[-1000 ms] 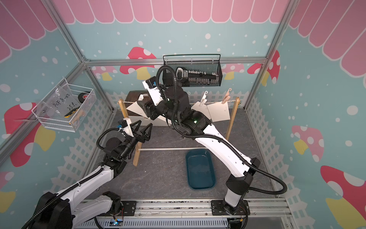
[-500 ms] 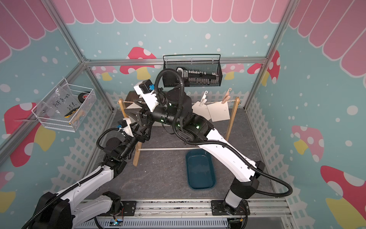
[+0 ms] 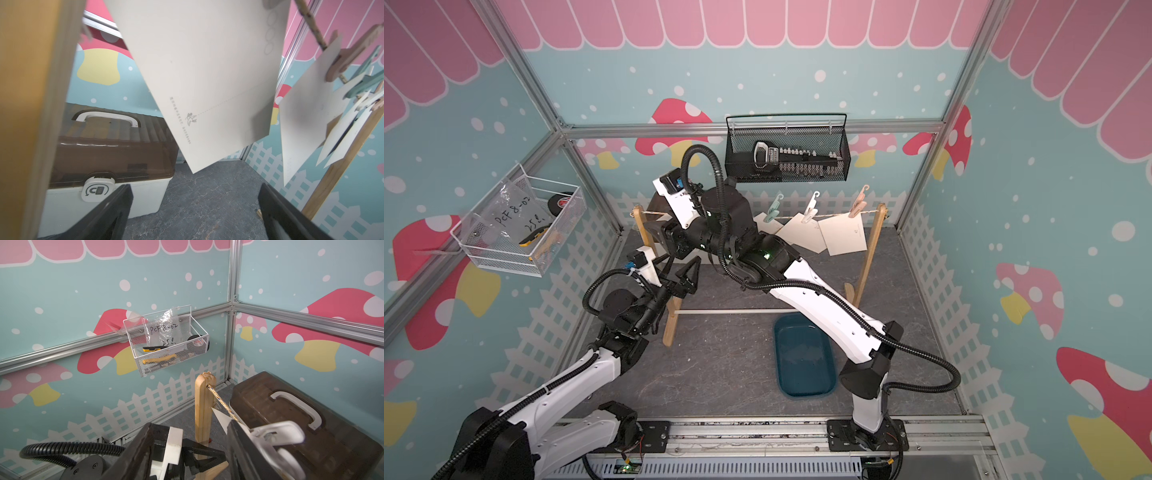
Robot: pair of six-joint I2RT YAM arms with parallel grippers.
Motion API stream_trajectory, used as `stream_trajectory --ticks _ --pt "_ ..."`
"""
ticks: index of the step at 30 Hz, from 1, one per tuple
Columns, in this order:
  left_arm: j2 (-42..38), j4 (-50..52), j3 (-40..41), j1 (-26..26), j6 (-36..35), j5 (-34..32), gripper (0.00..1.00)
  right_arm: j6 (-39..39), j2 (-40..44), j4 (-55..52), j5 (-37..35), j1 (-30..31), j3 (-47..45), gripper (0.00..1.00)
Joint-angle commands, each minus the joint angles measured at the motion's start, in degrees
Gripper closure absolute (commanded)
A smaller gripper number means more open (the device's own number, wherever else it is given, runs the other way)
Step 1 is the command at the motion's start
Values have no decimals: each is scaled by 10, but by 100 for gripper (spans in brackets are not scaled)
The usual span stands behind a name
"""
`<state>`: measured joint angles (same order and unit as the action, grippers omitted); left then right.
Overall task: Remove the postcards from the strings
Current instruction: Pinch the postcard on the clothesline.
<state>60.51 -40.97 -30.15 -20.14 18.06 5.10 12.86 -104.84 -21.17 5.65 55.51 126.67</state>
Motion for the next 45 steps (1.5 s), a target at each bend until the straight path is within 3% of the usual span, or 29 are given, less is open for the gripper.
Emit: stream_trajectory --ticks 1,34,45 --pt "-8 -3 4 5 13 -15 1 -19 -4 -6 -39 0 21 44" --pt "7 13 -13 5 28 -18 1 -62 -76 -32 -89 -12 103 44" --pt "17 -25 -7 5 39 20 5 -63 -75 -40 -83 -17 109 44"
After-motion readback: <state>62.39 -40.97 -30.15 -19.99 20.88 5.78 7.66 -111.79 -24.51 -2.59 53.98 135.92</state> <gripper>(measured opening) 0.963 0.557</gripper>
